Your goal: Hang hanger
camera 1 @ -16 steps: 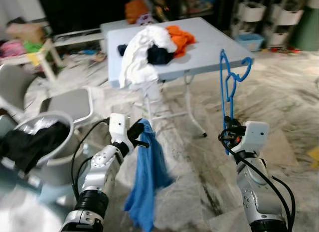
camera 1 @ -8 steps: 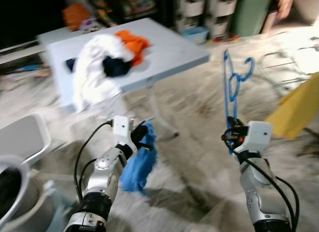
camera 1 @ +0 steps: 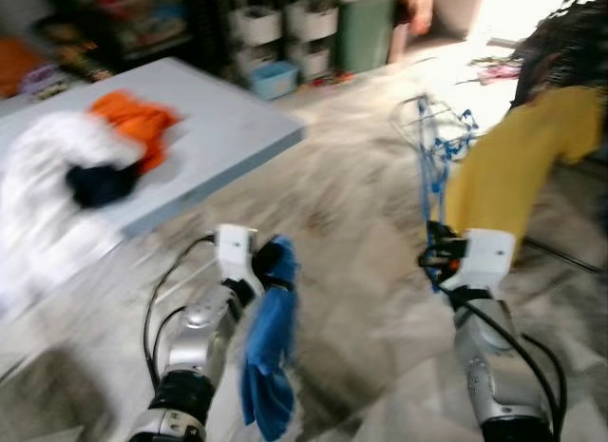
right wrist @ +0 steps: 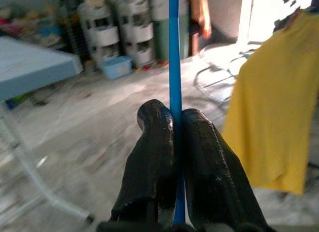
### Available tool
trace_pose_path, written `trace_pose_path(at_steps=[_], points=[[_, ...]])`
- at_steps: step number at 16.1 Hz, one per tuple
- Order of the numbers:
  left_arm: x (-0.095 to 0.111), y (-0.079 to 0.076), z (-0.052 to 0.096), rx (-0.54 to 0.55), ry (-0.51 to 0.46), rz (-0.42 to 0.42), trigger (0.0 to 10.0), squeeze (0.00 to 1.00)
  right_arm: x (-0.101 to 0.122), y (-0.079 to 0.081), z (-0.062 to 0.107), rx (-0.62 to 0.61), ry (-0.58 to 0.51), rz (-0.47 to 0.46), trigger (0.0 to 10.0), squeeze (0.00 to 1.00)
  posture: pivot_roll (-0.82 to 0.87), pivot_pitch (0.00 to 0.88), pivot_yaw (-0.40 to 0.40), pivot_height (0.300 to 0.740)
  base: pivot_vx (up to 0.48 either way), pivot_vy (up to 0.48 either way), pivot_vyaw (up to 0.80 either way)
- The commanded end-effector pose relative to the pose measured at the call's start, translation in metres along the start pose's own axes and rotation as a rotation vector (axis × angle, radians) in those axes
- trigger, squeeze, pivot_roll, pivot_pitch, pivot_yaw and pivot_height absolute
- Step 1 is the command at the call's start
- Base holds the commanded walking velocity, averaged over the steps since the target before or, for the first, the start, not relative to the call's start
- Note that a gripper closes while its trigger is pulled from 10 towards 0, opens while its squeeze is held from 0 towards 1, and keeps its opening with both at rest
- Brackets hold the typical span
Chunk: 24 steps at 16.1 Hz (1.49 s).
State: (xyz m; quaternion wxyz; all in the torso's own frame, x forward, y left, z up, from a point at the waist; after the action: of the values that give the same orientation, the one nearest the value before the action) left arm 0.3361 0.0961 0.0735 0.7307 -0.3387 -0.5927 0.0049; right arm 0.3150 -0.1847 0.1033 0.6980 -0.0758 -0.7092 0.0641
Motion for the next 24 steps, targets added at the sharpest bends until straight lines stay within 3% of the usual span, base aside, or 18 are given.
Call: trace_pose_path(at_steps=[1, 7, 11, 13, 18, 24], points=[[0.011, 0.008, 0.003, 0.02, -0.029, -0.032, 10.0, 0.0, 0.005, 0.011, -0.003, 0.033, -0.016, -0.008, 10.0, 0.0, -0.28, 0.0, 0.021, 0.74, 0.42, 0.0, -0.8], [0.008, 0.016, 0.006, 0.071, -0.038, -0.007, 10.0, 0.0, -0.002, 0.016, -0.001, 0.072, 0.009, 0.007, 10.0, 0.0, -0.27, 0.0, -0.007, 0.74, 0.422, 0.0, -0.8], [0.007, 0.03, 0.003, 0.231, -0.002, -0.042, 10.0, 0.0, -0.003, 0.016, -0.002, 0.081, 0.015, 0.013, 10.0, 0.0, -0.27, 0.0, -0.016, 0.74, 0.096, 0.0, -0.2], [0.003, 0.028, 0.003, 0.205, 0.011, 0.006, 10.0, 0.0, -0.005, 0.015, -0.001, 0.08, 0.02, 0.014, 10.0, 0.0, -0.27, 0.0, -0.015, 0.74, 0.0, 0.0, 0.0], [0.005, 0.026, -0.001, 0.175, 0.039, 0.01, 10.0, 0.0, -0.009, 0.023, -0.001, 0.076, 0.041, -0.007, 10.0, 0.0, -0.27, 0.0, 0.005, 0.74, 0.0, 0.117, -0.48], [0.007, 0.026, 0.0, 0.162, 0.052, -0.042, 10.0, 0.0, -0.01, 0.021, -0.001, 0.06, 0.036, -0.01, 10.0, 0.0, -0.27, 0.0, 0.016, 0.74, 0.0, 0.366, -0.8]])
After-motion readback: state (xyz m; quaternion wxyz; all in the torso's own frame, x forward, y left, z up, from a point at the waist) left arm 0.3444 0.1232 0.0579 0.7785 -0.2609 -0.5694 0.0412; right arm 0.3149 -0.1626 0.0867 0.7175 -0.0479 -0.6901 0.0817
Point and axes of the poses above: a point about 5 cm out from each wrist's last joint towards the gripper, its own z axis pointing back from the gripper into the wrist, its own x axis along the axis of the wrist's last joint, y = z × x, the point moved 2 cm from there along -z, pointing out of the wrist towards the gripper, and after that the axes turned 15 degrees about z, right-handed, at the moved point
